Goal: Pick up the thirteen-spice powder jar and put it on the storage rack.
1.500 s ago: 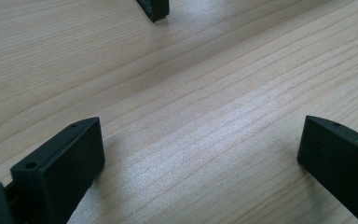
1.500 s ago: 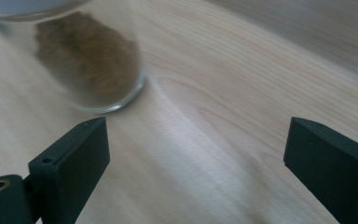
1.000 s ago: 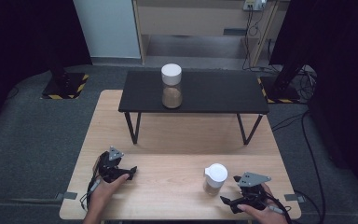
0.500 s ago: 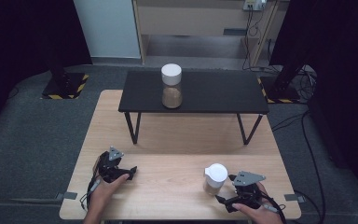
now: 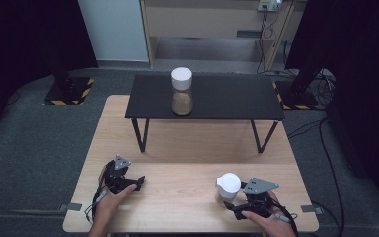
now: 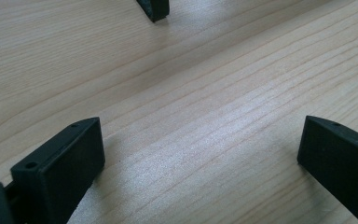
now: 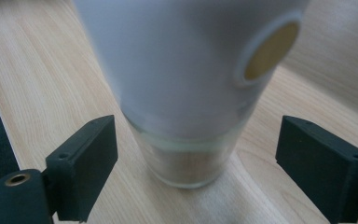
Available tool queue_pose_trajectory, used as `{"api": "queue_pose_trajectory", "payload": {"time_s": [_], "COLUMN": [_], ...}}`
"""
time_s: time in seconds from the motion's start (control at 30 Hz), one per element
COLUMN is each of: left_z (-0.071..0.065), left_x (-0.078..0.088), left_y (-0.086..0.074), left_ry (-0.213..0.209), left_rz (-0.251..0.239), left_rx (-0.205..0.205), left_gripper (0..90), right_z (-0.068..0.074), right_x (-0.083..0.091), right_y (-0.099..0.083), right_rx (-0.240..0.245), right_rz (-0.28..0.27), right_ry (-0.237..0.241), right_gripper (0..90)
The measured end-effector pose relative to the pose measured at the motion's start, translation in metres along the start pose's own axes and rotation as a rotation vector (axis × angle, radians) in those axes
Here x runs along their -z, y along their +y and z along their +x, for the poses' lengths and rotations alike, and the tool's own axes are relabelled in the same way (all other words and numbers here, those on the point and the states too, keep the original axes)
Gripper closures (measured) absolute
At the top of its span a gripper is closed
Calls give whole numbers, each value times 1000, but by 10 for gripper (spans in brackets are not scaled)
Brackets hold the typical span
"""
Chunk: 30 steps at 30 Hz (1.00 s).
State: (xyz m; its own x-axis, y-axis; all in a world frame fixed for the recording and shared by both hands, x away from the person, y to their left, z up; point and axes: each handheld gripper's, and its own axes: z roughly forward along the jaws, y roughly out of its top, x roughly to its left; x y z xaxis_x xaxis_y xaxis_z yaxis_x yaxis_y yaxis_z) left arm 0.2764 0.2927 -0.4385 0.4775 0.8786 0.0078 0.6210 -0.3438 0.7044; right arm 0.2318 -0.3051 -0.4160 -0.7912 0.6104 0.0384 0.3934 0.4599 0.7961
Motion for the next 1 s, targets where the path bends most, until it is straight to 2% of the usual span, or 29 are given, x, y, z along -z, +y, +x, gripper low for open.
{"api": "queue_pose_trajectory", "payload": {"time_s": [0.43,0.67,1.0], "left_z": [0,0,0], "left_x": [0,0,0], "left_y": [0,0,0], "left_ry": [0,0,0], "left_rz": [0,0,0], "left_rx": [0,0,0], "left_gripper": [0,0,0], "right_z": [10,11,12], "right_x": [-8,-11,-11], "right_y": [6,6,7], "right_rx": [21,19,14], "right_rz": [-25,-33,-30], "right_ry": [-30,-22,-25], "right_gripper": [248,310,313]}}
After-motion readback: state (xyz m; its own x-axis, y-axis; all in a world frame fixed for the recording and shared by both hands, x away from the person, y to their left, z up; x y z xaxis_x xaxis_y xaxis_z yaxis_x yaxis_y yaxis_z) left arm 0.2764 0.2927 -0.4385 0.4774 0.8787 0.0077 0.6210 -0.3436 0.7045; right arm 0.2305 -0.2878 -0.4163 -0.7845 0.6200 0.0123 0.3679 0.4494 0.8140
